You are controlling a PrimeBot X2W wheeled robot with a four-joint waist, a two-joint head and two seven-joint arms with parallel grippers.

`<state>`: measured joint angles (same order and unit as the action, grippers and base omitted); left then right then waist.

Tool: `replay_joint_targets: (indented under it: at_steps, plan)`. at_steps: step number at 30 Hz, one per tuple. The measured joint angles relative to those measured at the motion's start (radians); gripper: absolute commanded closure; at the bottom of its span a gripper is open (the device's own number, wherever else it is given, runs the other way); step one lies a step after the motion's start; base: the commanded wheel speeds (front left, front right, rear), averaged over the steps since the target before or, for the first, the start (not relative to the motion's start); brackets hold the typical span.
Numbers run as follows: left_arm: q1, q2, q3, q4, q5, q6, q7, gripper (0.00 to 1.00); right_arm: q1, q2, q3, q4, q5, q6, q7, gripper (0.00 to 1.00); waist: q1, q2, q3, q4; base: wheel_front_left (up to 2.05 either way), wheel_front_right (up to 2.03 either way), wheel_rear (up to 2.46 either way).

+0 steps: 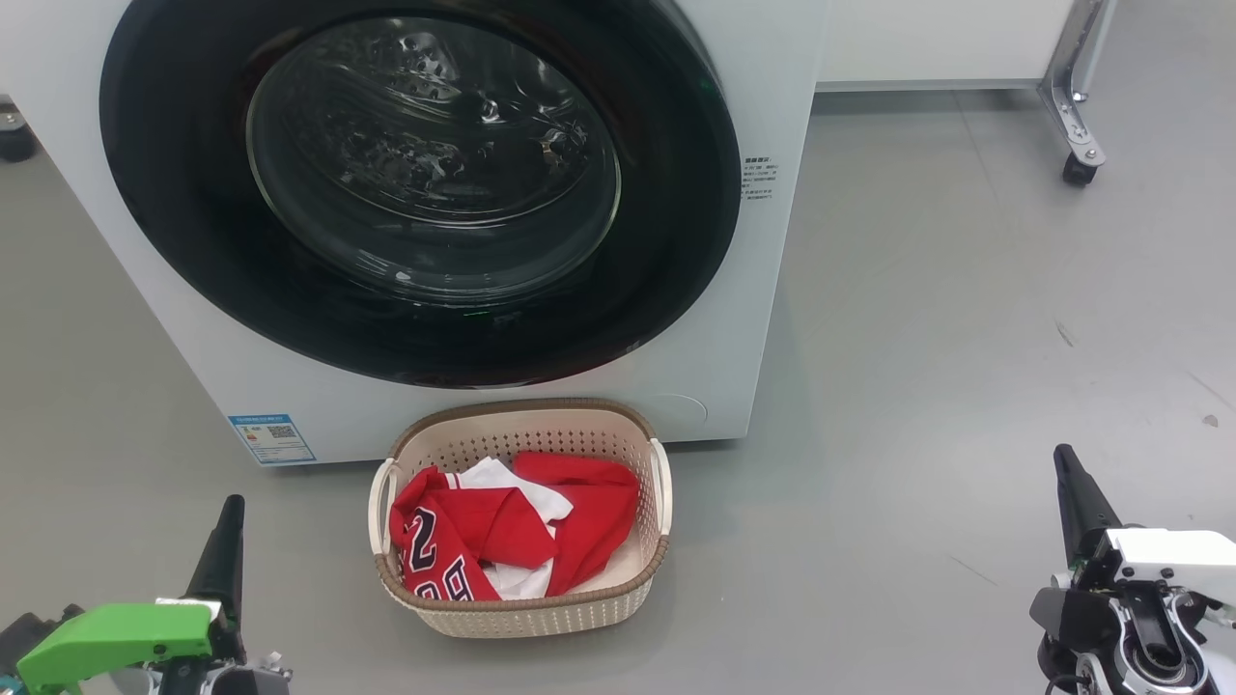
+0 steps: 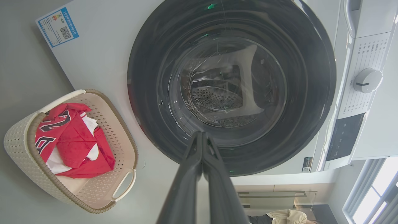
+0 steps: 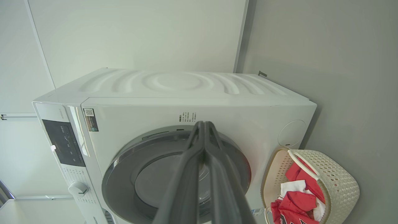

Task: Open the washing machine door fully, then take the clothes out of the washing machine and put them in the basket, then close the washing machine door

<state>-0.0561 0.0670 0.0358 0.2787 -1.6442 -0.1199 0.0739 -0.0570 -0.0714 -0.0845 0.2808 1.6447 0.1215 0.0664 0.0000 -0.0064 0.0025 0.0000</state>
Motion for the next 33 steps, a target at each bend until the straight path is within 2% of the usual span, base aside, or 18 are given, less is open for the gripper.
replay_joint_targets:
  at_steps: [33]
  plan:
    - [0.0, -0.003, 0.002, 0.001, 0.0, 0.0, 0.0, 1.0, -0.001, 0.001, -0.003, 0.001, 0.0, 0.0, 0.0, 1.0, 0.0, 0.0, 0.0, 0.0, 0.0, 0.0, 0.0]
